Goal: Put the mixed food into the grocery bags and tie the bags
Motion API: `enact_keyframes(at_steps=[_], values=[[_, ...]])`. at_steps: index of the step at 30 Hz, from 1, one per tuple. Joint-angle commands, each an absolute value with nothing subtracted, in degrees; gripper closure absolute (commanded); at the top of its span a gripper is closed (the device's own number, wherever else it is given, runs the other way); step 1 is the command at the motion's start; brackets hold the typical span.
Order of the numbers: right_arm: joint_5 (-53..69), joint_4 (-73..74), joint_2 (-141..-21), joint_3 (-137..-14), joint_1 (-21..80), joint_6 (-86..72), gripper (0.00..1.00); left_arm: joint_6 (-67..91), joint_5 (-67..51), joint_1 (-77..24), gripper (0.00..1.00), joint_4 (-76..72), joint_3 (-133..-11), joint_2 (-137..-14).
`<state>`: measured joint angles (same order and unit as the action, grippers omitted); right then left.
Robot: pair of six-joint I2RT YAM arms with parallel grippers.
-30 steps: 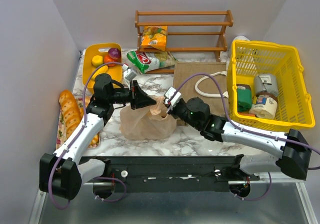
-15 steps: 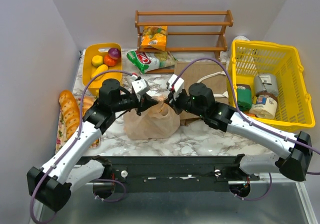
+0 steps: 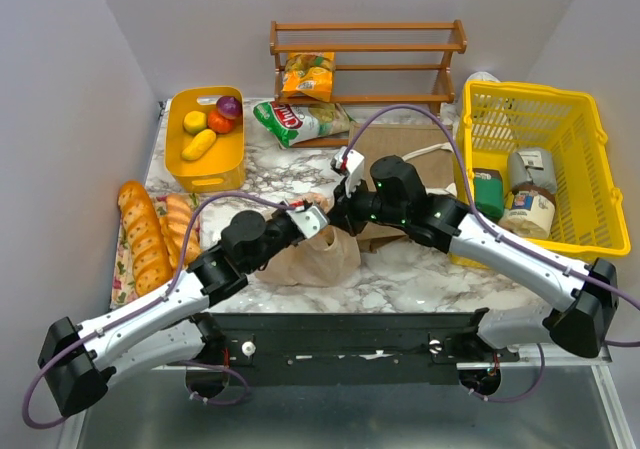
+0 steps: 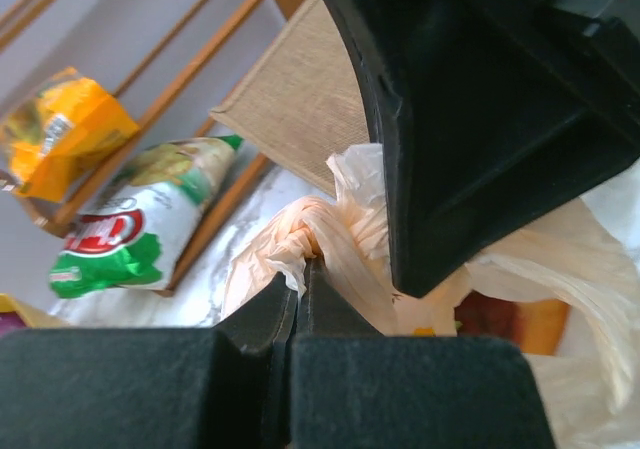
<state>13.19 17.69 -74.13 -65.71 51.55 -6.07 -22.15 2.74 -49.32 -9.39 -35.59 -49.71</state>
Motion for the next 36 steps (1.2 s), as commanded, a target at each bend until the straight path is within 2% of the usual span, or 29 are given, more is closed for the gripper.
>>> enact_keyframes(at_steps=[1, 3, 6, 7, 10, 13, 15, 16, 22, 25, 32, 36], values=[[19.6, 18.72, -73.39, -67.06, 51.77, -11.16, 0.99, -31.11, 22.94, -49.31, 1.0, -17.57, -30.86, -50.63], [19.86, 18.46, -73.3, -66.53, 51.07, -11.6, 0.99, -31.03, 20.49, -49.74, 1.0, -17.5, -29.8, -49.93], [22.93, 18.2, -73.13, -66.8, 47.65, -11.51, 0.78, -29.71, 17.58, -50.53, 1.0, -15.74, -29.44, -48.78], [26.33, 18.02, -72.86, -66.8, 44.85, -11.43, 0.6, -29.36, 17.06, -50.71, 1.0, -15.21, -29.44, -48.69], [33.54, 17.49, -72.6, -68.2, 39.14, -11.25, 0.29, -28.74, 15.03, -51.15, 1.0, -13.8, -29.44, -48.08], [38.65, 17.23, -74.7, -70.91, 35.0, -11.25, 0.23, -28.56, 14.68, -51.59, 1.0, -14.15, -29.18, -47.9], [40.33, 17.23, -77.42, -73.11, 33.58, -10.81, 0.26, -29.0, 15.03, -51.68, 1.0, -14.94, -29.0, -48.25], [42.6, 17.23, -81.52, -75.91, 32.79, -10.55, 0.35, -29.35, 15.2, -51.77, 1.0, -15.46, -28.83, -48.34], [46.23, 23.02, -97.19, -87.79, 32.17, -4.14, 0.65, -31.55, 17.05, -52.56, 1.0, -17.31, -28.56, -49.48], [50.35, 26.18, -104.57, -92.54, 32.25, 1.56, 0.74, -32.51, 18.1, -52.82, 1.0, -18.37, -28.3, -49.04], [64.05, 26.28, -105.47, -90.0, 33.31, 13.52, 0.75, -32.52, 18.63, -52.91, 1.0, -18.81, -28.48, -48.78], [67.84, 22.95, -104.06, -87.11, 33.75, 13.89, 0.75, -31.12, 18.81, -52.82, 1.0, -19.6, -28.74, -49.13]])
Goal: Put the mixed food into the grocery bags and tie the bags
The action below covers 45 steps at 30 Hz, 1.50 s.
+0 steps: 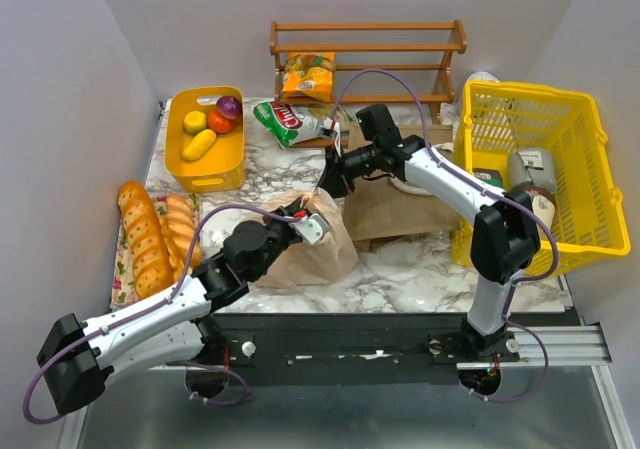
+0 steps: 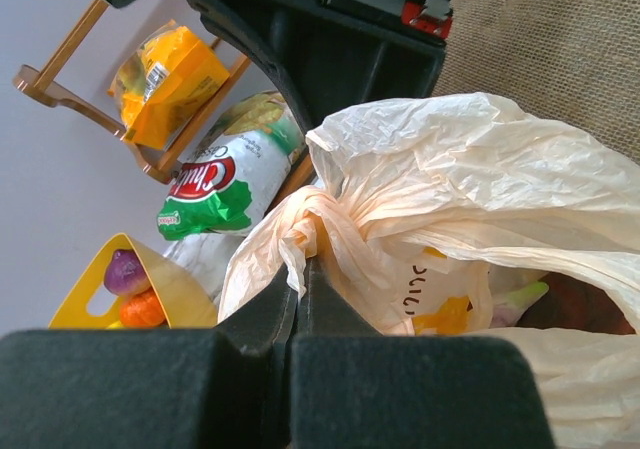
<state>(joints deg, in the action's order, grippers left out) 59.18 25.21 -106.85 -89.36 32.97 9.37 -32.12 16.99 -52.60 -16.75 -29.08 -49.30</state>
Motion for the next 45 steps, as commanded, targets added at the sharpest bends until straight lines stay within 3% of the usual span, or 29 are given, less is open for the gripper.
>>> enact_keyframes(at_steps=[1, 7, 15, 18, 22, 36, 39, 43, 45], values=[[68.29, 22.16, -103.98, -86.32, 34.01, 13.54, 0.74, -30.77, 18.81, -52.82, 1.0, -19.69, -28.83, -49.04], [68.2, 18.9, -105.12, -85.52, 36.65, 13.1, 0.73, -27.69, 19.34, -52.82, 1.0, -21.62, -28.92, -48.69], [66.01, 2.74, -99.33, -76.13, 38.06, 6.68, 0.66, -23.82, 21.62, -52.73, 1.0, -20.92, -29.18, -49.13], [65.83, -1.65, -97.91, -73.84, 38.14, 5.36, 0.61, -21.8, 22.94, -52.65, 1.0, -20.83, -29.0, -48.87], [66.09, -8.34, -96.33, -70.06, 38.06, 1.85, 0.45, -18.47, 23.82, -52.47, 1.0, -23.46, -27.6, -48.08], [59.07, -21.61, -95.45, -65.39, 40.87, -5.18, 0.32, -5.98, 22.59, -52.47, 1.0, -32.78, -23.12, -47.55], [58.1, -24.95, -95.36, -64.16, 40.96, -6.93, 0.34, -3.96, 22.33, -52.47, 1.0, -33.83, -22.59, -47.11], [57.13, -27.07, -95.89, -63.72, 41.13, -8.52, 0.59, -1.32, 21.89, -52.56, 1.0, -34.28, -22.06, -46.85], [56.34, -27.24, -95.8, -63.37, 41.13, -8.7, 0.65, -0.27, 21.8, -52.47, 1.0, -34.28, -22.06, -46.5]])
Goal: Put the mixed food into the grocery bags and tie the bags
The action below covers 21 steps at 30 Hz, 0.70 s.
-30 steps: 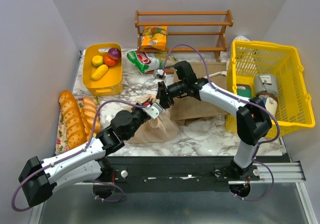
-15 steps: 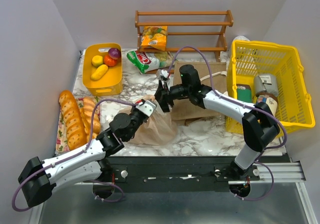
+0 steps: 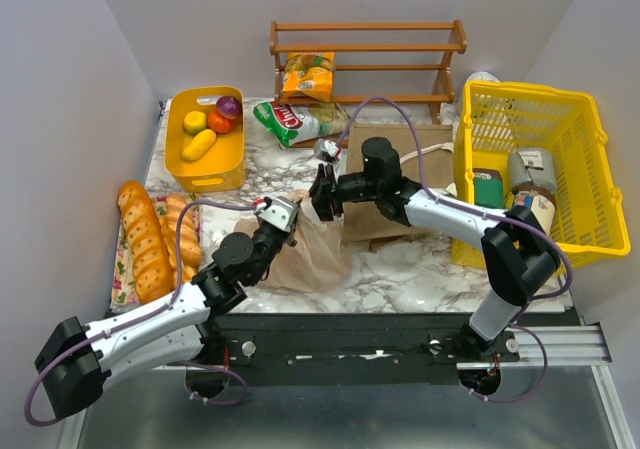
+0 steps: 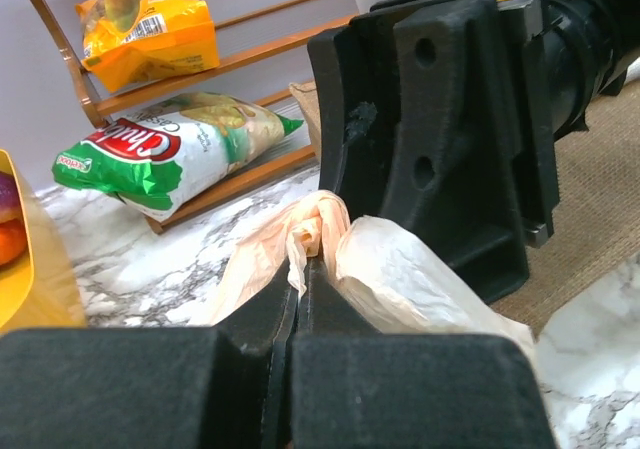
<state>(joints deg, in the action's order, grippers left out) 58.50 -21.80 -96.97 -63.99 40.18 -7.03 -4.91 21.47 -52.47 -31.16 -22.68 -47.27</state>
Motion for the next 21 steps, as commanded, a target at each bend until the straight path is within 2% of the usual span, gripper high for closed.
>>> enact_keyframes(at_steps=[1, 3, 4, 6, 8, 12, 15, 16, 19, 21], values=[[56.08, -27.68, -95.71, -63.02, 41.13, -8.96, 0.71, -0.26, 21.71, -52.47, 1.0, -34.28, -22.06, -46.41], [55.2, -29.26, -95.19, -62.05, 41.13, -9.66, 0.78, 1.48, 21.45, -52.56, 1.0, -34.28, -21.97, -45.88], [55.02, -30.05, -95.1, -61.53, 41.13, -10.02, 0.88, 2.19, 21.27, -52.56, 1.0, -34.19, -21.97, -45.79], [54.5, -32.6, -94.48, -60.39, 41.13, -11.77, 0.99, 2.81, 21.36, -52.47, 1.0, -33.75, -21.71, -45.36], [54.23, -32.18, -94.31, -60.29, 41.13, -12.13, 0.99, 3.78, 21.88, -52.3, 1.0, -32.61, -22.32, -45.18], [48.63, -23.92, -92.65, -61.52, 41.13, -8.45, 0.99, 5.97, 20.66, -49.93, 1.0, -21.22, -27.5, -43.6], [46.33, -20.05, -91.32, -60.73, 41.13, -7.12, 0.99, 6.85, 16.38, -47.2, 0.65, -13.14, -31.8, -41.84], [46.49, -19.17, -90.71, -60.65, 41.13, -7.03, 0.99, 7.03, 15.04, -46.59, 0.41, -11.18, -32.77, -41.49], [46.32, -16.53, -89.74, -60.82, 41.13, -7.29, 0.99, 7.82, 9.78, -44.22, 0.19, -3.1, -36.82, -39.99], [45.97, -14.69, -89.56, -61.17, 41.13, -7.12, 0.99, 7.47, 7.57, -42.54, 0.16, 4.17, -40.06, -39.2]])
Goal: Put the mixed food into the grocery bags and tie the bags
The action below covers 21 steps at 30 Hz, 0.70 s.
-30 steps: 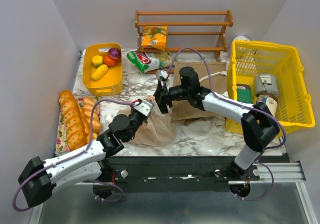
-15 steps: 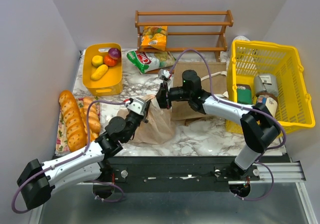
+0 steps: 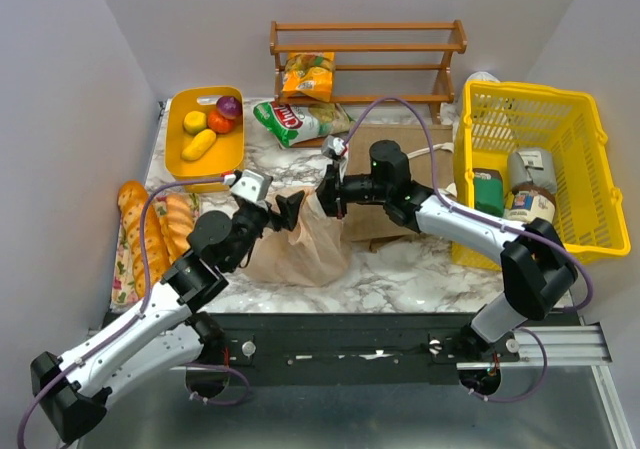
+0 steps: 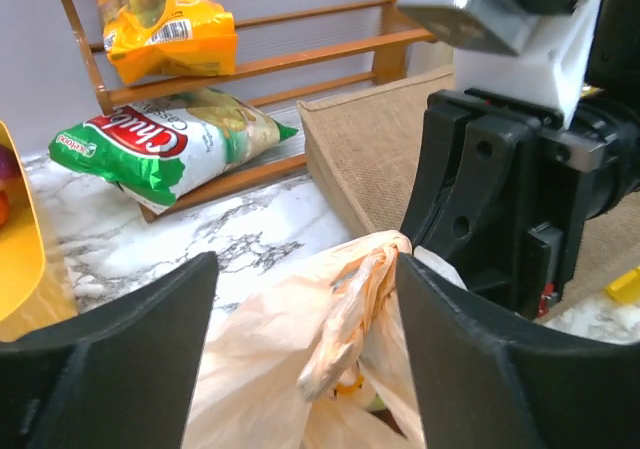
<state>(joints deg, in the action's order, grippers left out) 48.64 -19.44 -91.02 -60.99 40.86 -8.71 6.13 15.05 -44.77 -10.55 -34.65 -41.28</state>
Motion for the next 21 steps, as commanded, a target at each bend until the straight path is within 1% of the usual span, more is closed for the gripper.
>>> enact_keyframes(at_steps=[1, 3, 5, 7, 10, 12, 14, 17, 21], values=[[45.71, -13.89, -89.47, -61.43, 41.13, -7.03, 0.99, 7.56, 6.78, -42.1, 0.12, 6.57, -41.12, -38.94], [45.27, -12.05, -89.39, -62.05, 41.13, -6.51, 0.99, 7.56, 6.68, -40.79, 0.04, 12.97, -43.93, -37.8], [45.44, -11.34, -89.38, -62.31, 41.13, -6.24, 0.99, 7.91, 6.33, -39.99, 0.03, 15.98, -45.35, -36.83], [45.53, -10.99, -89.12, -62.49, 41.13, -6.24, 0.99, 8.52, 4.93, -38.76, 0.08, 18.01, -46.14, -35.77], [45.53, -10.55, -89.38, -63.1, 41.13, -6.42, 0.99, 10.19, -3.32, -37.62, 0.16, 20.47, -47.28, -36.65], [45.7, -9.94, -89.56, -63.46, 41.13, -6.33, 0.99, 10.98, -7.01, -37.44, 0.17, 22.75, -47.9, -37.35], [45.79, -9.84, -89.65, -63.63, 41.13, -6.33, 0.99, 11.34, -8.0, -37.18, 0.18, 23.64, -47.73, -37.53], [45.97, -9.58, -89.74, -63.81, 41.13, -6.33, 0.99, 11.6, -8.7, -36.74, 0.18, 22.86, -46.41, -37.88], [46.32, -8.97, -89.56, -63.9, 41.13, -5.72, 0.99, 12.04, -8.61, -36.12, 0.23, 18.83, -45.18, -40.16]])
